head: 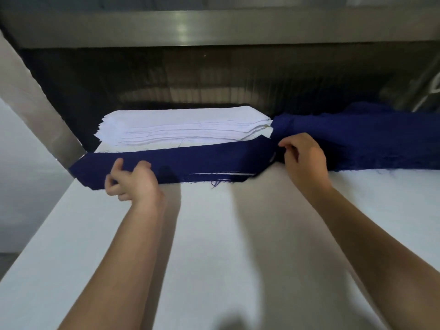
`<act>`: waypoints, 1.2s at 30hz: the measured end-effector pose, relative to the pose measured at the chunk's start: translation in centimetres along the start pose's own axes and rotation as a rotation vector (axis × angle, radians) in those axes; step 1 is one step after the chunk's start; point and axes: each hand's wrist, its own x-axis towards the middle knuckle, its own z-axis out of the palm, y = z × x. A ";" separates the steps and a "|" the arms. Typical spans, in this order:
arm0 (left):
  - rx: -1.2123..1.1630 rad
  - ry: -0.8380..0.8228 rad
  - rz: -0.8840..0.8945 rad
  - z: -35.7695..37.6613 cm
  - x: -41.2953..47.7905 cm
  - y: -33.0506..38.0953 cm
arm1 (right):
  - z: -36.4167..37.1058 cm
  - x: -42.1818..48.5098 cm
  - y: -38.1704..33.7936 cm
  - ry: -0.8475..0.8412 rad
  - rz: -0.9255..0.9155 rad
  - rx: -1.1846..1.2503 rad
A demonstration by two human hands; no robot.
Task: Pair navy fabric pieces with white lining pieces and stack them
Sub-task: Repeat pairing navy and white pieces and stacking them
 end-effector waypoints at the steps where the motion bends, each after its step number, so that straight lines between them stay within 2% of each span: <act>1: 0.008 -0.037 0.004 0.6 -0.9 -0.1 | -0.5 0.3 0.3 0.022 0.010 -0.005; 4: 0.055 -0.112 0.053 2.6 -3.2 -0.4 | -2.0 1.3 1.5 0.089 0.027 -0.030; 7: 0.123 -0.189 0.096 5.0 -5.2 -0.5 | -3.4 2.4 2.9 0.080 0.024 -0.150; 11: 0.201 -0.331 0.141 8.2 -7.3 -0.8 | -4.2 4.0 4.0 -0.116 0.030 -0.411; 13: 0.227 -0.430 0.183 9.7 -8.3 -1.2 | -4.6 4.5 4.2 -0.185 0.035 -0.408; 16: 0.249 -0.607 0.300 11.5 -10.2 -1.6 | -5.2 5.0 4.1 -0.198 0.075 -0.325; 21: 0.370 -0.931 0.558 13.2 -12.9 -2.2 | -6.2 5.8 4.4 -0.251 0.099 -0.359; 23: 0.456 -1.003 0.662 13.5 -13.6 -2.5 | -6.4 6.2 5.0 -0.244 0.121 -0.376; 25: 0.521 -1.032 0.709 13.8 -14.0 -2.6 | -6.5 6.4 5.3 -0.209 0.152 -0.360; 30: 0.596 -1.045 0.702 14.0 -14.2 -2.7 | -6.2 5.8 5.4 -0.104 0.205 -0.228; 36: 0.554 -1.001 0.772 14.5 -15.2 -1.6 | -6.3 5.7 5.5 0.007 0.310 0.078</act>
